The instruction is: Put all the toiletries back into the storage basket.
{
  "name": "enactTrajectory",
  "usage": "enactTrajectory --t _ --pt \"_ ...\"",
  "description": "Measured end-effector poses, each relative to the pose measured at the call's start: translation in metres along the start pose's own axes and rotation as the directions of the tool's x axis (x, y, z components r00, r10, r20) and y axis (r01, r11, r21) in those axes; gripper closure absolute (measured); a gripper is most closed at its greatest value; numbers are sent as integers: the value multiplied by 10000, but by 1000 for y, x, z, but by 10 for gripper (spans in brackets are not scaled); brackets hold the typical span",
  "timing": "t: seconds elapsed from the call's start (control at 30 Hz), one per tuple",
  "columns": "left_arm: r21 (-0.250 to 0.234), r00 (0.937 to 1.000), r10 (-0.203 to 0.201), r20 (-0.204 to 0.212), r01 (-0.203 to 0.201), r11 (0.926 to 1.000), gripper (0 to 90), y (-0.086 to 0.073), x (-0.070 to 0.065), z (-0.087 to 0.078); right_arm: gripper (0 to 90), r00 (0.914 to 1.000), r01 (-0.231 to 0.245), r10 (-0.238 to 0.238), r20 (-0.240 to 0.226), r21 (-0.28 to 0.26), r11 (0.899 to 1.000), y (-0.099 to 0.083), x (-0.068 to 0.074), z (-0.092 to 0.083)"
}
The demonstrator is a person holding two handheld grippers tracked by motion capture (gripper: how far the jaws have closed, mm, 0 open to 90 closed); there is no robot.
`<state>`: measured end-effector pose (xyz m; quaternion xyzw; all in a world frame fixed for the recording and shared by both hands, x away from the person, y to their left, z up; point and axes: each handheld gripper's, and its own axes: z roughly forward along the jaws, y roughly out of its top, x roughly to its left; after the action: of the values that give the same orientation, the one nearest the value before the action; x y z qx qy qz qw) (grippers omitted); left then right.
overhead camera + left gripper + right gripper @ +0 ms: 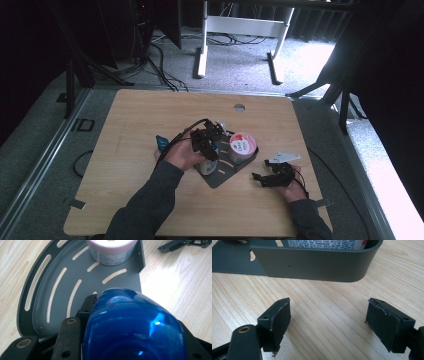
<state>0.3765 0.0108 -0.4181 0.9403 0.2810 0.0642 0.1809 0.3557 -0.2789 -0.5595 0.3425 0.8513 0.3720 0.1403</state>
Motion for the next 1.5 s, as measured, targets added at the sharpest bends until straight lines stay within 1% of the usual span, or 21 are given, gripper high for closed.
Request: enactTrajectory --t 0.17,0.2,0.23,0.33,0.57,0.73,0.8,0.9,0.93,1.17,1.4,1.5 --pt "-118 10000 -66 -23 65 9999 556 5 1 0 196 10000 22 -22 2 6 10000 0 0 0" --pt "-119 10000 -19 -37 18 9999 556 6 1 0 197 10000 19 -19 0 6 10000 0 0 0" --pt "-150 10000 -76 -33 76 9999 556 7 1 0 196 10000 21 -21 0 5 10000 0 0 0" --pt "-166 9999 -44 -130 42 9999 556 11 1 1 196 10000 9 -9 -5 7 10000 0 0 0" --pt "-292 9999 9 -145 -13 9996 556 16 4 3 196 10000 21 -21 -6 16 10000 0 0 0" --pt "-304 9999 -95 -139 90 9995 557 20 9 9 197 10000 30 -30 -3 5 10000 0 0 0" --pt "-321 9997 -196 -158 191 9993 556 21 12 10 196 10000 27 -27 -8 4 10000 0 0 0" --pt "-415 9993 -303 -223 294 9987 556 22 15 12 197 10000 31 -31 -11 5 10000 0 0 0" --pt "-522 9990 -377 -250 363 9980 557 23 17 14 196 10000 26 -26 -12 4 10000 0 0 0" --pt "-639 9988 -457 -199 443 9970 557 26 19 19 196 10000 30 -30 -7 6 10000 0 0 0" --pt "-932 9975 -608 -371 571 9940 558 31 22 24 197 10000 51 -51 -6 3 10000 0 0 0" --pt "-1012 9973 -645 -357 606 9930 557 33 23 25 197 10000 38 -38 -16 -3 10000 0 0 0"
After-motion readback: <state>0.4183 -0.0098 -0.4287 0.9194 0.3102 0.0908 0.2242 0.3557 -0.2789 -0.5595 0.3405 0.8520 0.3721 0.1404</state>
